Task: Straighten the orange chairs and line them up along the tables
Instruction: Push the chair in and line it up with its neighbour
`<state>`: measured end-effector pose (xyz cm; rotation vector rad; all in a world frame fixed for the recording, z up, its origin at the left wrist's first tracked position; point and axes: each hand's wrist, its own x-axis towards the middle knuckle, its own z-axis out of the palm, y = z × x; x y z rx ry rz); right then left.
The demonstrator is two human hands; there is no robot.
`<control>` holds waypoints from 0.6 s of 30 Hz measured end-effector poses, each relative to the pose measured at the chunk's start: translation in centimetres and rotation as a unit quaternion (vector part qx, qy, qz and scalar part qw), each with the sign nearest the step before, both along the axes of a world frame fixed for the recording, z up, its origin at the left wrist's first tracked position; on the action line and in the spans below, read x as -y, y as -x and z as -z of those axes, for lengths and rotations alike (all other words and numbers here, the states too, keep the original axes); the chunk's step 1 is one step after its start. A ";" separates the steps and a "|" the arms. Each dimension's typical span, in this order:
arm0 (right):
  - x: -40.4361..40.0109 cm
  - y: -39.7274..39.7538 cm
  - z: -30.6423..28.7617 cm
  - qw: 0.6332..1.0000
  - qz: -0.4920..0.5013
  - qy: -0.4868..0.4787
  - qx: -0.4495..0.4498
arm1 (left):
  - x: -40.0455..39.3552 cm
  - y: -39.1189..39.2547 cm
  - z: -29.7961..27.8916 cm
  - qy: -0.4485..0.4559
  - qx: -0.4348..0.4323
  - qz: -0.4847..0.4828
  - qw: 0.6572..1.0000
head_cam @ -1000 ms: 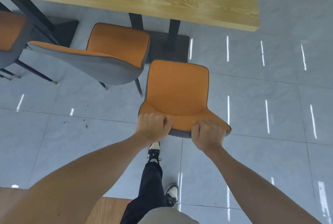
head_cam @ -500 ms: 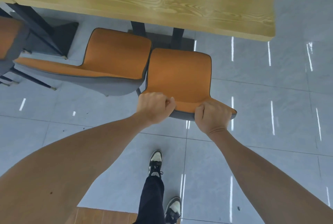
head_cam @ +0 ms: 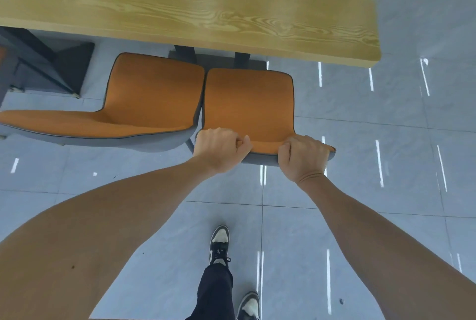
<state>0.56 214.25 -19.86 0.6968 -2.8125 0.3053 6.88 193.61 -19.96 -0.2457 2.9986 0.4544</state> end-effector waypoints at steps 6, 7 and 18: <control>-1.8 2.6 -0.2 0.996 0.002 -0.059 0.064 | -1.6 1.8 0.3 -0.026 0.018 0.011 0.999; -1.9 2.7 -0.3 0.996 0.005 -0.060 0.059 | -1.9 1.8 0.4 -0.032 0.022 0.010 0.999; -2.1 0.8 -4.2 0.986 -0.012 -0.093 0.135 | -2.4 1.1 -1.3 -0.071 0.073 0.010 0.995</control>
